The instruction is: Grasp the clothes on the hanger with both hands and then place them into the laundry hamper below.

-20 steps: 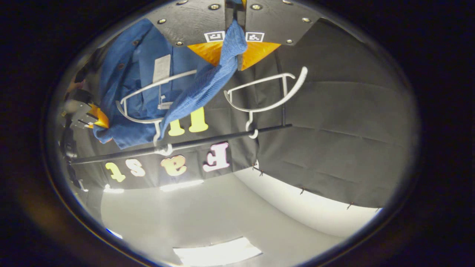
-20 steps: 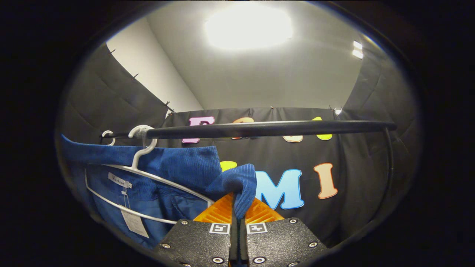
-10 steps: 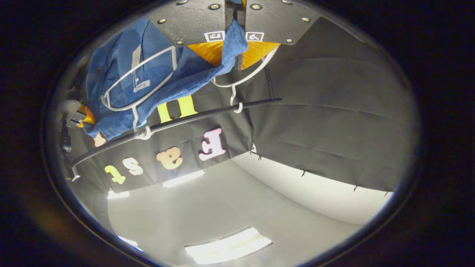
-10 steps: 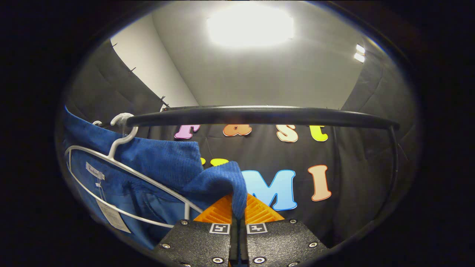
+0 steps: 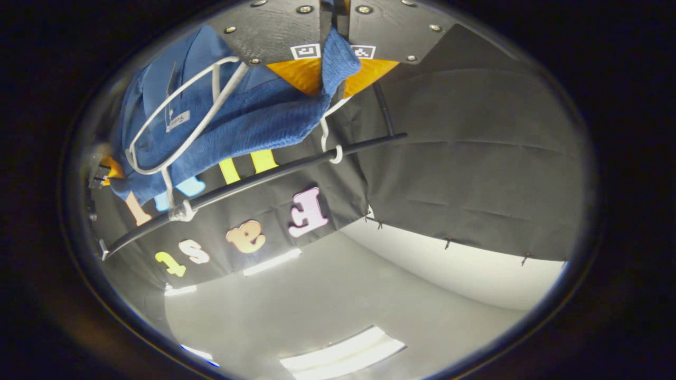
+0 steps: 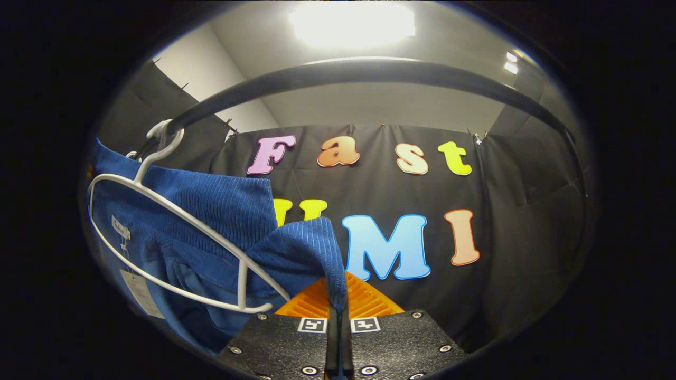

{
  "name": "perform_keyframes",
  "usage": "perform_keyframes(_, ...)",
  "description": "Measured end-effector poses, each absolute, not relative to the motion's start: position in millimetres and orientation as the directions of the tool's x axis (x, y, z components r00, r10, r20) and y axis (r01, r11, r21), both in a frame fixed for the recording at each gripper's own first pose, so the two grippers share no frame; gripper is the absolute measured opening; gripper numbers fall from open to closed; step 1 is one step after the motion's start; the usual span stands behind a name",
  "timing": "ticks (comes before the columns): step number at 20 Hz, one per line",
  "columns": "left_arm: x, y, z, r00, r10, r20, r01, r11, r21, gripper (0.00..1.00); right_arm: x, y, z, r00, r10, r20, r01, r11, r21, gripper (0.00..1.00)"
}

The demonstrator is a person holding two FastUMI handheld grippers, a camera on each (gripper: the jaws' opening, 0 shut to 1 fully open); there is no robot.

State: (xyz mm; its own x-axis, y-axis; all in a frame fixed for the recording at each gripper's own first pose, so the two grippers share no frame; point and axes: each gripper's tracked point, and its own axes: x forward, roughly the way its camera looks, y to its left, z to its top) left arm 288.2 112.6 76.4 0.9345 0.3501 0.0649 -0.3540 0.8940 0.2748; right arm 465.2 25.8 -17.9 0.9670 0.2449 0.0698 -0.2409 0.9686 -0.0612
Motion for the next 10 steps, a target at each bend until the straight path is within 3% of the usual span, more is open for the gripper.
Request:
perform_keyframes(8,305.9,111.1,16.4,0.955,0.29,-0.058,-0.273,0.939,0.207,0.09,478.9,20.0,-80.3,0.966,0.25,-0.061,-0.253,0.967,-0.044,0.02)
perform_keyframes(9,301.9,112.3,12.7,0.955,0.29,-0.064,-0.273,0.942,0.197,0.0,477.0,19.0,-82.7,0.966,0.251,-0.063,-0.254,0.966,-0.05,0.02)
perform_keyframes(10,297.8,113.2,8.7,0.954,0.291,-0.07,-0.274,0.943,0.187,0.09,474.2,18.8,-84.3,0.966,0.252,-0.064,-0.255,0.965,-0.056,0.02)
